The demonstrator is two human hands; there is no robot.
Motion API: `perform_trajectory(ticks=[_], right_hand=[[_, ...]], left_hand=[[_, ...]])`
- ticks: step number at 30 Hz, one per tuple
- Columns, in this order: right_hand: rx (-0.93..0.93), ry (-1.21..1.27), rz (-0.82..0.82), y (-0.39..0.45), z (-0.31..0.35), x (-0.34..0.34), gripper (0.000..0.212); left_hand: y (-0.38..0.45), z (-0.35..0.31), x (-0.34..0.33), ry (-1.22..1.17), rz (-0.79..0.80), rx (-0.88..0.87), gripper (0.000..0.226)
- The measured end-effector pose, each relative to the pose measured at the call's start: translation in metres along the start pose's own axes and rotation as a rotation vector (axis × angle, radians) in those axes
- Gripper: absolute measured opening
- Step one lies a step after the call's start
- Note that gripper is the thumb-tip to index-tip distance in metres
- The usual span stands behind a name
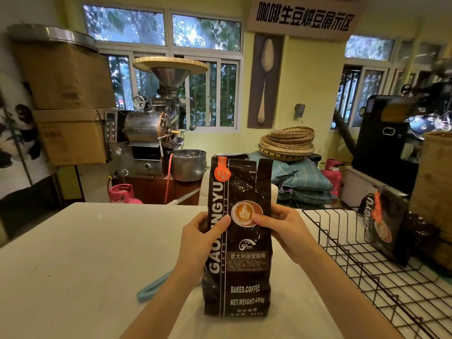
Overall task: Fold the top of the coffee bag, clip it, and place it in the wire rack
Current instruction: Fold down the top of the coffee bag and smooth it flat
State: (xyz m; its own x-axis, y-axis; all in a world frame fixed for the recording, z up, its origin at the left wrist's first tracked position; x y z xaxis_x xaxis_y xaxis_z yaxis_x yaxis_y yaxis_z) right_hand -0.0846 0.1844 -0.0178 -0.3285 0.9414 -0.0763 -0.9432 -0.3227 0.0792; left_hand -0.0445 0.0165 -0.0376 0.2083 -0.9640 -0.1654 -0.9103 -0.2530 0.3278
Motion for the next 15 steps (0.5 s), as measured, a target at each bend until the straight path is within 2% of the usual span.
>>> perform_trajectory(ticks=[3,7,15], right_hand=[[0.037,-0.001,-0.002,0.001,0.01,-0.003,0.02],[0.09,-0.067,-0.017,0.002,0.026,-0.01,0.014],[0.107,-0.082,-0.031,-0.005,0.027,-0.007,0.011]], left_hand=[[0.005,-0.016,-0.002,0.103,0.036,-0.114,0.019],[0.004,-0.035,-0.001,0.234,-0.173,-0.298,0.019],[0.0,-0.033,-0.007,0.164,-0.277,-0.321,0.023]])
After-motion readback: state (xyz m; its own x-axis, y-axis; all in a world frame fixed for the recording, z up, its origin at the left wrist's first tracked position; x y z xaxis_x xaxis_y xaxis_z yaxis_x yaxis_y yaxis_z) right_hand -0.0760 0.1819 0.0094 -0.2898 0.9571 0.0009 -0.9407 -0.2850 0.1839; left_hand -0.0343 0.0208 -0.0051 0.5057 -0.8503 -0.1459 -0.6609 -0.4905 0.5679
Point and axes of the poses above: each hand's wrist, its own y-axis towards the middle knuckle, its own x-axis out of the back of the hand, z = x × y, the point moved 4 cm from there along y, towards the middle knuckle, and after that the axes turned 9 degrees about -x, right-handed, at the moved point
